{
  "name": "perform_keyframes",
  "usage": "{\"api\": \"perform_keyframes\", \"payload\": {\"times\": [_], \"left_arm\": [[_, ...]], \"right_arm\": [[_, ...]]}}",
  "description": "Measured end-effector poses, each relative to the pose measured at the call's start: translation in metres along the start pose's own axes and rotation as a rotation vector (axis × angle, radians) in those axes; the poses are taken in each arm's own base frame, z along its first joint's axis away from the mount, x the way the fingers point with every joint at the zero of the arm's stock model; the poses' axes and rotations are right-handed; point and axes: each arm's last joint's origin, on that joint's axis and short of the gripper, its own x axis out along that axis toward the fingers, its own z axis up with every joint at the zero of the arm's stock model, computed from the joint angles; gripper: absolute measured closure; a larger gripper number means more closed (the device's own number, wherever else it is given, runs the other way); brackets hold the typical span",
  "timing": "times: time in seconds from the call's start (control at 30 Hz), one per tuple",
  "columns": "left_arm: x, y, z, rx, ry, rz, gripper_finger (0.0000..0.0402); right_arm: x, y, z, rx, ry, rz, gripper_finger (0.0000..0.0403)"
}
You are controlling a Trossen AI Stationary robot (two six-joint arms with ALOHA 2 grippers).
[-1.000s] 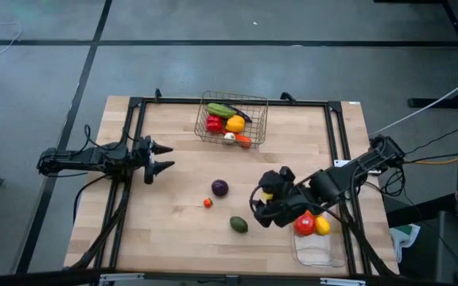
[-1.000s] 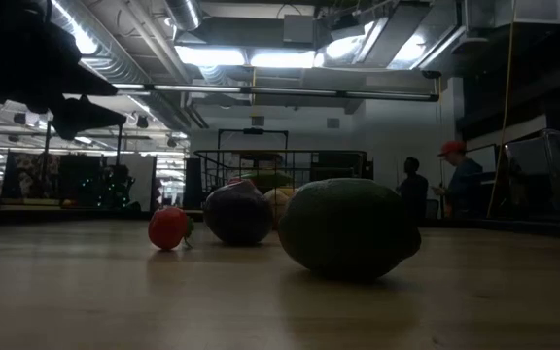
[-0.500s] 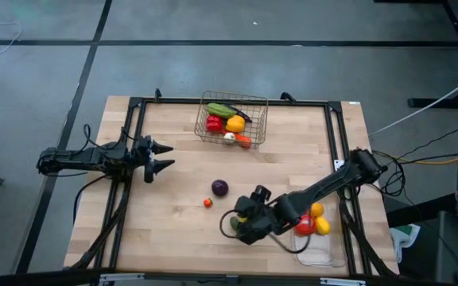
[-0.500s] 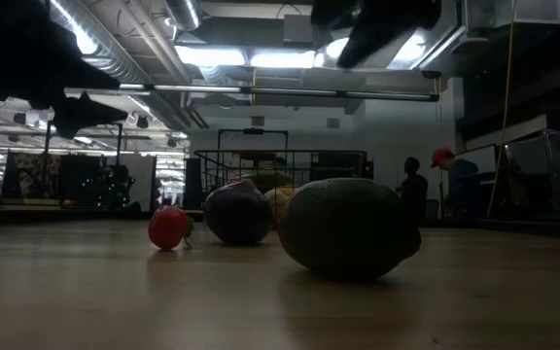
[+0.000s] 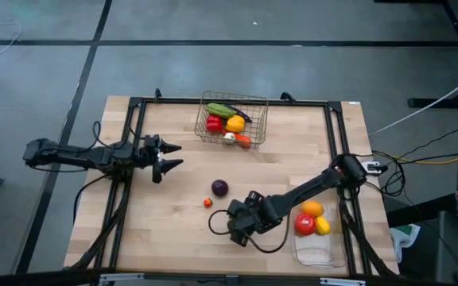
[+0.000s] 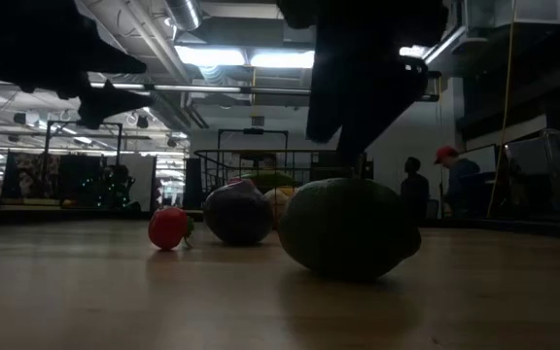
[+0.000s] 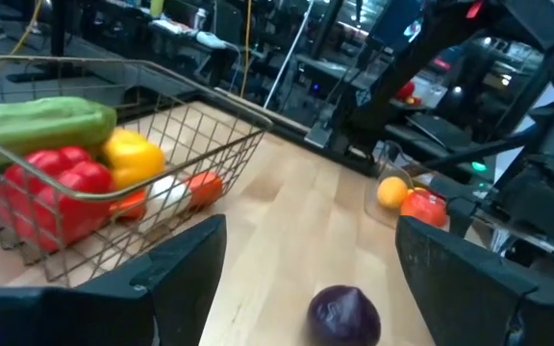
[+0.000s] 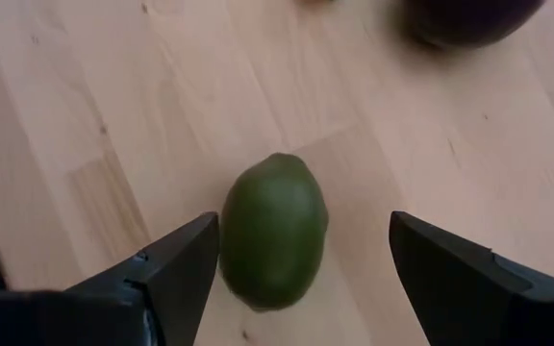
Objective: Sort produce into baskets
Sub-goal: Put the green lime into the transparent bin
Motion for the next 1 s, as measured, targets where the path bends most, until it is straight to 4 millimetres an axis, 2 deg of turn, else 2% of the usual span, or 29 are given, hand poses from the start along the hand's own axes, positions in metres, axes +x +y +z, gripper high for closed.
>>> {"api": "perform_keyframes", "payload": {"times": [0.3,0.6,0.83,1.0], "left_arm": [[0.019,-0.007,-0.006,0.007,0.035,-0.044,0.0103],[0.029,-0.016,-0.017,0.021,0.083,-0.087,0.0103],[0.034,-0.021,-0.025,0.013,0.126,-0.107,0.0103],[0.038,-0.023,-0.030,0.020,0.165,-0.101,0.0103]], "right_arm": [[0.023,0.004,-0.005,0.002,0.055,0.012,0.0102],[0.025,0.000,-0.001,0.011,0.048,-0.005,0.0102],[0.047,-0.007,-0.002,0.013,0.144,-0.015,0.0102],[0.054,-0.011,0.001,0.006,0.192,0.014,0.0128]]}}
